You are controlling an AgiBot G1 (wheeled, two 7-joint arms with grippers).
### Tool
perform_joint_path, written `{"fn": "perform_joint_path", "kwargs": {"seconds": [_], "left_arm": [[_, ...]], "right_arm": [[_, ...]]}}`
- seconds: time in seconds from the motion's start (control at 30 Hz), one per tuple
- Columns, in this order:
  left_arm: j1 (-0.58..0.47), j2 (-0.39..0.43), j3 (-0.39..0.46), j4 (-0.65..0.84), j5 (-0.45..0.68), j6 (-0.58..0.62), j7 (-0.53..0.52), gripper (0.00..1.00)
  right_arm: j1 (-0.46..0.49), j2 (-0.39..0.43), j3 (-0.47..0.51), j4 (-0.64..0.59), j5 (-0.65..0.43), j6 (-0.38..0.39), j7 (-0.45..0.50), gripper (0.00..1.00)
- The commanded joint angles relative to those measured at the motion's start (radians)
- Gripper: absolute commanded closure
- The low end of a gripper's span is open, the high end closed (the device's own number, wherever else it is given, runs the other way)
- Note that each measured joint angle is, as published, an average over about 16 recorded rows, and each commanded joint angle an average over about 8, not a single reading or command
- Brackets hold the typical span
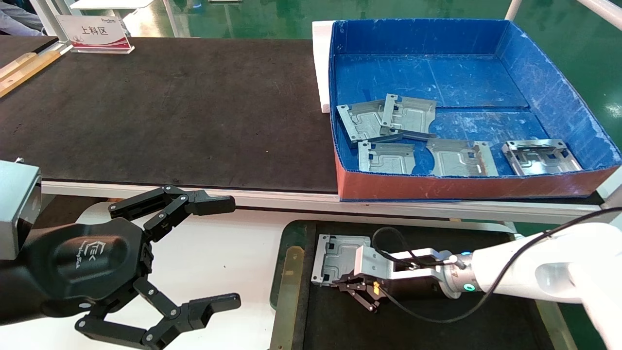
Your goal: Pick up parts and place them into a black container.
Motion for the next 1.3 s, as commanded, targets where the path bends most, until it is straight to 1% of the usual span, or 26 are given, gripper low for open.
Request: {"fn": "perform_joint_path", "kwargs": {"seconds": [0.03,0.2,0.23,0.27,0.53,0.67,0.83,1.1,1.2,1.3], "left_arm": [[0.000,0.000,0.000,0.000,0.000,0.000,0.000,0.00],[0.000,0.000,0.000,0.000,0.000,0.000,0.000,0.00],[0.000,0.000,0.000,0.000,0.000,0.000,0.000,0.00],[0.000,0.000,0.000,0.000,0.000,0.000,0.000,0.00],[0.000,0.000,0.000,0.000,0.000,0.000,0.000,0.00],[0.000,0.000,0.000,0.000,0.000,0.000,0.000,0.00],[0.000,0.000,0.000,0.000,0.000,0.000,0.000,0.00],[0.000,0.000,0.000,0.000,0.000,0.000,0.000,0.00],[0.000,0.000,0.000,0.000,0.000,0.000,0.000,0.00],[0.000,0.000,0.000,0.000,0.000,0.000,0.000,0.00]], "right_arm": [[0.000,-0.006,0.000,-0.003,0.000,0.001,-0.002,0.75],[0.006,-0.008,0.000,-0.008,-0.001,-0.010,-0.005,0.13],[0.007,-0.007,0.000,-0.009,0.000,-0.011,-0.006,0.03],[0.008,-0.007,0.000,-0.009,0.000,-0.012,-0.007,0.00],[0.014,-0.003,0.002,-0.015,0.002,-0.005,-0.019,0.00],[0.027,0.011,0.006,-0.015,0.008,-0.022,-0.022,0.00],[0.052,0.048,0.017,-0.013,0.024,-0.097,-0.022,0.00],[0.092,0.120,0.034,0.004,0.052,-0.280,-0.022,0.00],[0.108,0.149,0.038,0.031,0.064,-0.317,-0.020,0.00],[0.117,0.182,0.040,0.084,0.091,-0.330,-0.011,0.00]]}}
